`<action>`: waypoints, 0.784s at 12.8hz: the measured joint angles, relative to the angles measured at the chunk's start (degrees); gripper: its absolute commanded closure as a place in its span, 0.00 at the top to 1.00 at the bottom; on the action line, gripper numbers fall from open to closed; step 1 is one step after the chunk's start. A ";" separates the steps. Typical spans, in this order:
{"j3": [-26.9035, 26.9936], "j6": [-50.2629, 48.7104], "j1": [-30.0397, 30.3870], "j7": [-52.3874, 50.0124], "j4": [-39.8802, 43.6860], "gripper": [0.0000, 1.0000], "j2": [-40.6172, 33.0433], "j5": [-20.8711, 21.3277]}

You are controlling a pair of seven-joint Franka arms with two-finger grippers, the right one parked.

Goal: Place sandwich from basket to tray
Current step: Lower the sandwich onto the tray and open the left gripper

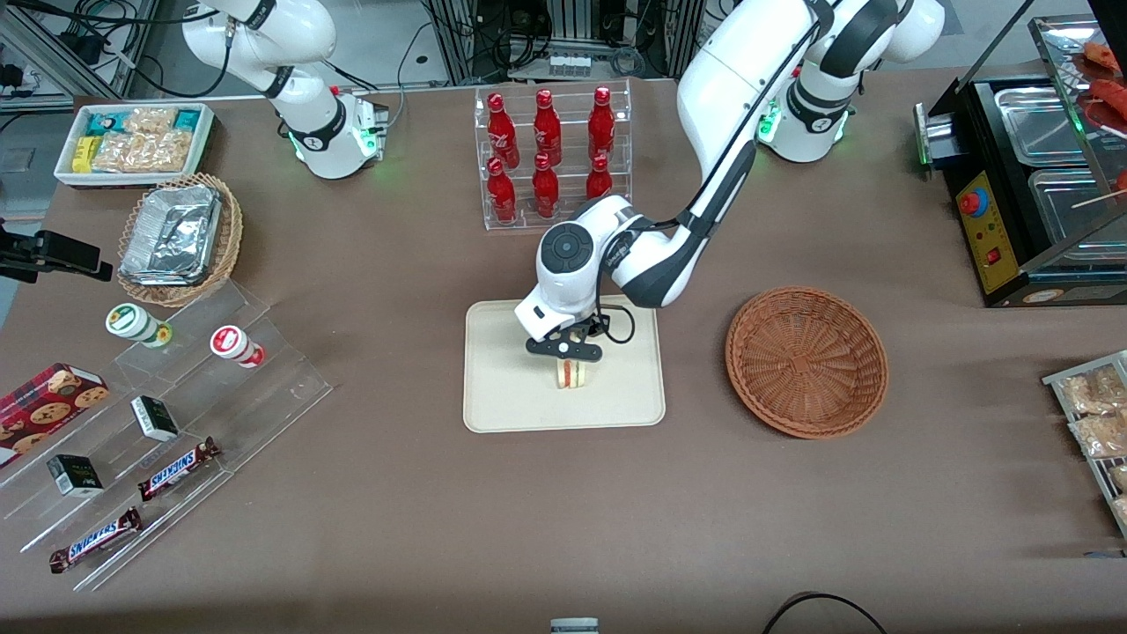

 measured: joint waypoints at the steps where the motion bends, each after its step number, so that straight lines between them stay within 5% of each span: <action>1: 0.01 0.01 0.00 0.00 0.34 1.00 -0.01 0.00; 5: 0.65 -1.52 0.18 -0.01 2.12 1.00 -2.36 -0.01; 10: 2.01 -15.21 4.65 -0.16 2.76 1.00 -13.49 -0.02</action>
